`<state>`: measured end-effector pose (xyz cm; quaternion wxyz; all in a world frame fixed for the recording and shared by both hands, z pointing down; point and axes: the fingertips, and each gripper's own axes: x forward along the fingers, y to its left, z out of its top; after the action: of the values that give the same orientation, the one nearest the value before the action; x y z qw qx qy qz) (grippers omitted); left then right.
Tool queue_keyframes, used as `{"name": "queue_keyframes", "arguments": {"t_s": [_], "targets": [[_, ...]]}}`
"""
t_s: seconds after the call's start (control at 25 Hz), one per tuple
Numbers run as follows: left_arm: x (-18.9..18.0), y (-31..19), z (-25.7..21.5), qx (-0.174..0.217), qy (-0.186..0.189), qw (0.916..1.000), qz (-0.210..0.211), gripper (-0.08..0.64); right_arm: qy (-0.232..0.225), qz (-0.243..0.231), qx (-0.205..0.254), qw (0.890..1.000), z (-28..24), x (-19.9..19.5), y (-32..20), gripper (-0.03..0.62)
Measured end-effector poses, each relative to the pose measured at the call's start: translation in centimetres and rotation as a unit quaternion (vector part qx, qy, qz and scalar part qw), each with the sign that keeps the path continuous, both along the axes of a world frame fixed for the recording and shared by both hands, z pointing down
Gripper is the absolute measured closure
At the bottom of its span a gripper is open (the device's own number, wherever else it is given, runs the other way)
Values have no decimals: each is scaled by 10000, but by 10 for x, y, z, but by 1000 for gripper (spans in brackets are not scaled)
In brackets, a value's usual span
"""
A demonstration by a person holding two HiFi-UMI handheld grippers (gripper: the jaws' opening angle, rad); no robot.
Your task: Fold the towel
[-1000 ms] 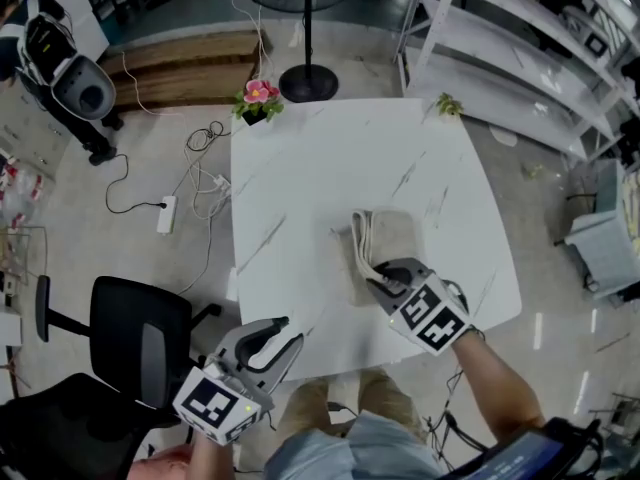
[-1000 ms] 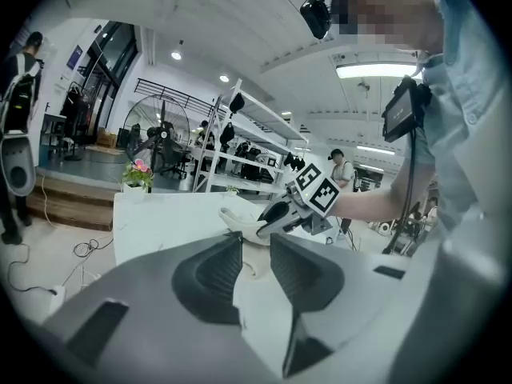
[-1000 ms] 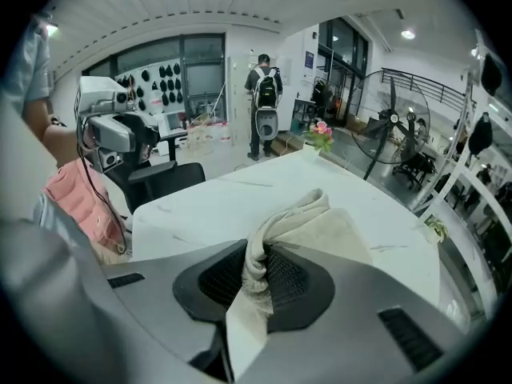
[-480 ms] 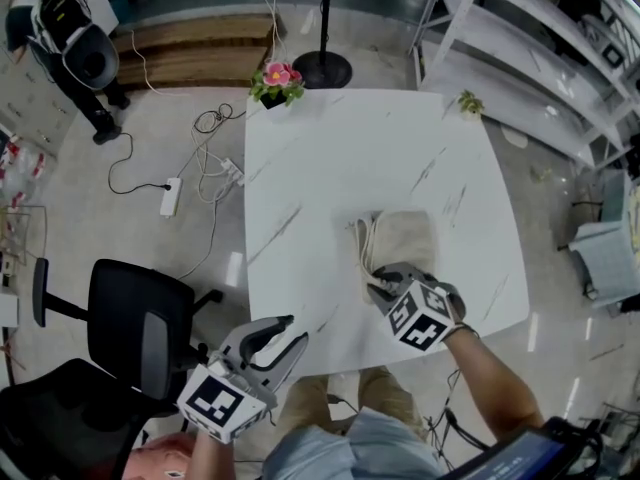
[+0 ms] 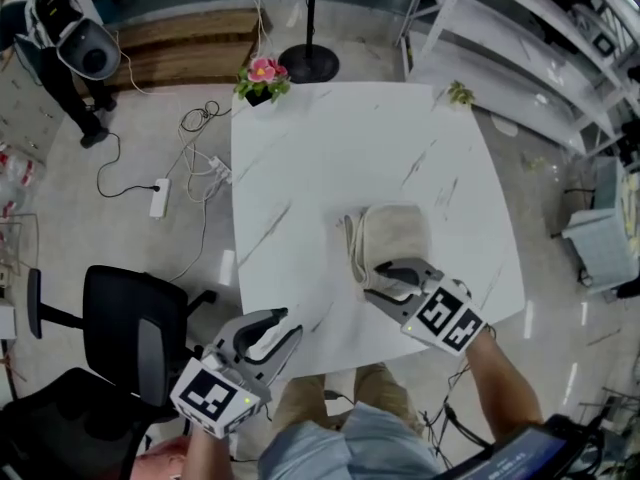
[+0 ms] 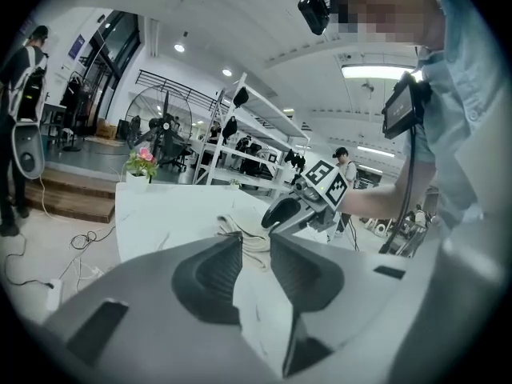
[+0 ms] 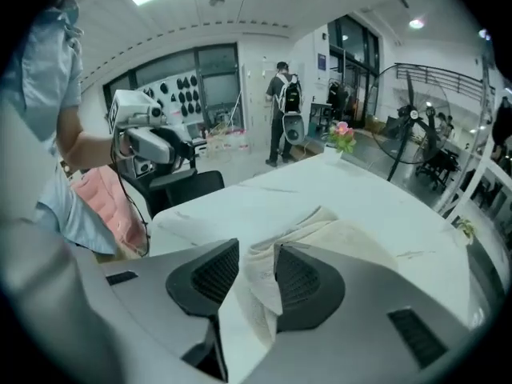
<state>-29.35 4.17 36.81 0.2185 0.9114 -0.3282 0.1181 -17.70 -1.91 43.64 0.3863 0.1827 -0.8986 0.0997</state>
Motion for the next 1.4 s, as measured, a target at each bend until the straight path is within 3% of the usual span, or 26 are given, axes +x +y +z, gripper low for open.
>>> {"name": "queue_keyframes", "arguments": {"t_s": [0.12,0.32,0.52,0.64,0.8,0.92,1.04,1.16,1.28,1.4], "targets": [[8,-3,1,15,-9,9999,161,449,56,455,166,9988,7,18,-13,518],[34,-6,9,-67,-2,9985,546,449,341,486,-53,9982,59,11,11,538],[77,-29,1,181,144,9959,876,449,-43,347,225,9991,35,6,20,518],[106,-40,-7,312,126,9929,1138,449,-523,519,208,9971,-2,31,28,505],[145,-53,-3,264,12,9900,1388,449,-547,1161,410,9909,-12,94,0,520],[160,-55,34,-86,-273,9894,1421,445,-415,1129,207,9925,19,109,-7,521],[151,-44,80,-463,-703,9873,1348,445,-223,864,-53,9960,53,112,2,535],[139,-38,106,-760,-749,9883,1093,455,-269,667,-176,9973,63,113,5,541],[137,-35,116,-908,-739,9890,906,463,-322,380,-327,9982,48,110,0,533],[136,-36,117,-979,-726,9893,807,465,-589,341,-96,9976,5,97,-31,526]]}}
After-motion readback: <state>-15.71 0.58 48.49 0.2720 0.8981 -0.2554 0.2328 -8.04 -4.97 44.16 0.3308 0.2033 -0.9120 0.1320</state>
